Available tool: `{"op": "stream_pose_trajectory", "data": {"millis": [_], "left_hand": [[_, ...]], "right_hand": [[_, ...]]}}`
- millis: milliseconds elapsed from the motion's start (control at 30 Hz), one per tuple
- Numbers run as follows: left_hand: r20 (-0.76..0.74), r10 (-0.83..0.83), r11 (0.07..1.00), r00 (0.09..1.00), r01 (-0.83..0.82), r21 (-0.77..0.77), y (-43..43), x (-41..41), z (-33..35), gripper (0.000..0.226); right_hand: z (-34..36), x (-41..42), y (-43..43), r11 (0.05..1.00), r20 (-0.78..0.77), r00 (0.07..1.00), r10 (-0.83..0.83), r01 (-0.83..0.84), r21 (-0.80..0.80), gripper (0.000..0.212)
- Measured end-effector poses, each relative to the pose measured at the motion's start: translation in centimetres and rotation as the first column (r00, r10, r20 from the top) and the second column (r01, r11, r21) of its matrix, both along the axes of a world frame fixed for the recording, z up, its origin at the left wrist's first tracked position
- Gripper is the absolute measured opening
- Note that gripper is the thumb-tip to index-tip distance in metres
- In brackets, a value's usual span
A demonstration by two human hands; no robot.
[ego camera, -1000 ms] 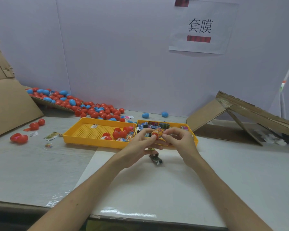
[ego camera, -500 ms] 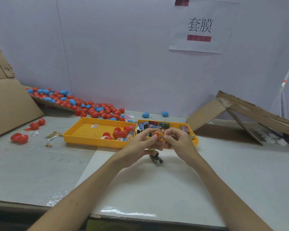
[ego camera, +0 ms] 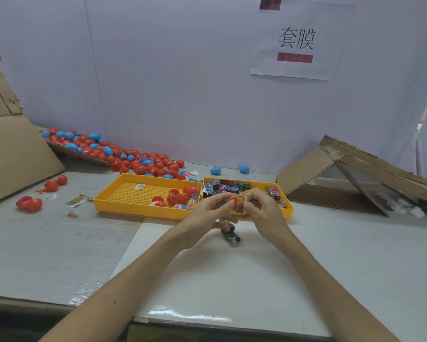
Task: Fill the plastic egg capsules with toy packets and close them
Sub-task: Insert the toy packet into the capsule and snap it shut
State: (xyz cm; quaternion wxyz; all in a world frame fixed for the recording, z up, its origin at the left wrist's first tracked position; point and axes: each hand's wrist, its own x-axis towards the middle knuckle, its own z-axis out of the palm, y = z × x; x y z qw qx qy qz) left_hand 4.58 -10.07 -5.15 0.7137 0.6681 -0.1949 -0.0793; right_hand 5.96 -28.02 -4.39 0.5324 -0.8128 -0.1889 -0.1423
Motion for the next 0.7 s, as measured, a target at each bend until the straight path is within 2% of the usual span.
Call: {"op": "stream_pose_trajectory", "data": {"millis": [300,433,700], "left_hand": [[0.005,-0.009,1.000,1.000,0.009,-0.002,-0.05,-0.02,0.02,0.032],[0.006,-0.015,1.000,1.000,0.015,-0.017,0.04,0.03,-0.08,0.024],[-0.005,-0.023,1.000,1.000,0.023,-0.009,0.09,-0.11,-0.03,0.023]], "right_hand": [[-0.04,-0.23,0.19,1.000,-0.031,1.000,-0.004,0.005,0.028,0.020],[-0.19,-0.19,0.30,0.999,-0.043,0.999,-0.004,0.006,0.050,0.020],[-0.29,-0.08,0.31,1.000,-0.030,1.000,-0.005,0.006,0.029,0.019]]}}
